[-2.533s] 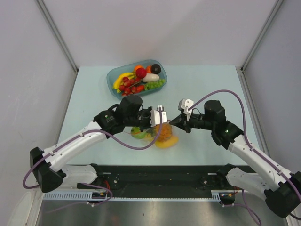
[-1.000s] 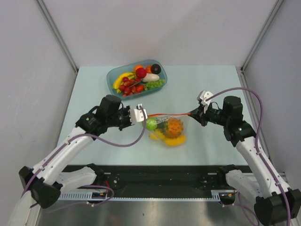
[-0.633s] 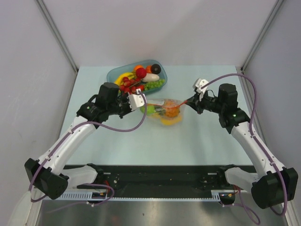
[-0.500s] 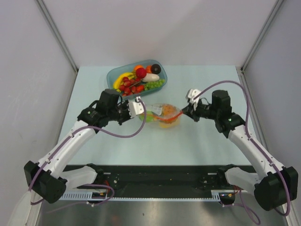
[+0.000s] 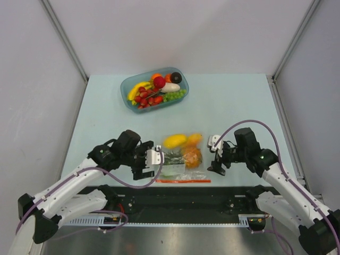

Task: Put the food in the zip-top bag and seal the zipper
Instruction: Place the zipper food storage bag at the center of the board, then reset both arms

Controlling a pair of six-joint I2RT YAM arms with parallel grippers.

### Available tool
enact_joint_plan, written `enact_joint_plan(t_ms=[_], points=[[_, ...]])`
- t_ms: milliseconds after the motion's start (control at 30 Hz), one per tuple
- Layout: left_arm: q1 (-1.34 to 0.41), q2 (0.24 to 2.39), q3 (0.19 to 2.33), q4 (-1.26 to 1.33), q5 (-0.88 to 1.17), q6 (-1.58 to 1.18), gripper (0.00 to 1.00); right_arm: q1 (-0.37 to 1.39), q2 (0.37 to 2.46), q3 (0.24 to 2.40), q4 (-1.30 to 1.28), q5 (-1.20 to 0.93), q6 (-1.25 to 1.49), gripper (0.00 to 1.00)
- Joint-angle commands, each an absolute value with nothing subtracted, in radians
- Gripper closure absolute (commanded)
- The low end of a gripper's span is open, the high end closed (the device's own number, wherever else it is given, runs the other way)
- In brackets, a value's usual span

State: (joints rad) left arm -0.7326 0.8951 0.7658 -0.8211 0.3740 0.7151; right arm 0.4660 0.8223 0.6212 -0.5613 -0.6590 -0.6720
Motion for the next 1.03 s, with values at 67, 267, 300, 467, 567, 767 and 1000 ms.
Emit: enact_joint_plan(t_ms=[67,267,300,467,567,767,1000], points=[[-0.730,0.888,0.893,-0.857,0.330,0.577,0.00,0.476,0.758,0.735,-0.690,-0.566,-0.637,0.02],[-0.562,0.963,1.164,-0.914,0.414,0.431,0.00,0.367,0.772,0.914,-0.715,-0.540,-0.525,0.00],[-0.533,1.009,1.207,-0.919,0.423,0.407,0.00,0.342,0.803,0.943,-0.700,-0.546,-0.506,0.00],[-0.290,1.184,1.549,-0.968,0.514,0.259,0.00,0.137,0.969,1.188,-0.663,-0.632,-0.375,0.00],[-0.178,1.273,1.667,-0.976,0.470,0.196,0.00,0.013,1.080,1.276,-0.631,-0.653,-0.282,0.00],[0.055,1.373,1.680,-0.944,0.545,0.094,0.00,-0.159,1.284,1.394,-0.660,-0.575,-0.193,0.00],[0.115,1.368,1.575,-0.828,0.457,0.054,0.00,-0.302,1.368,1.365,-0.641,-0.644,-0.143,0.00]])
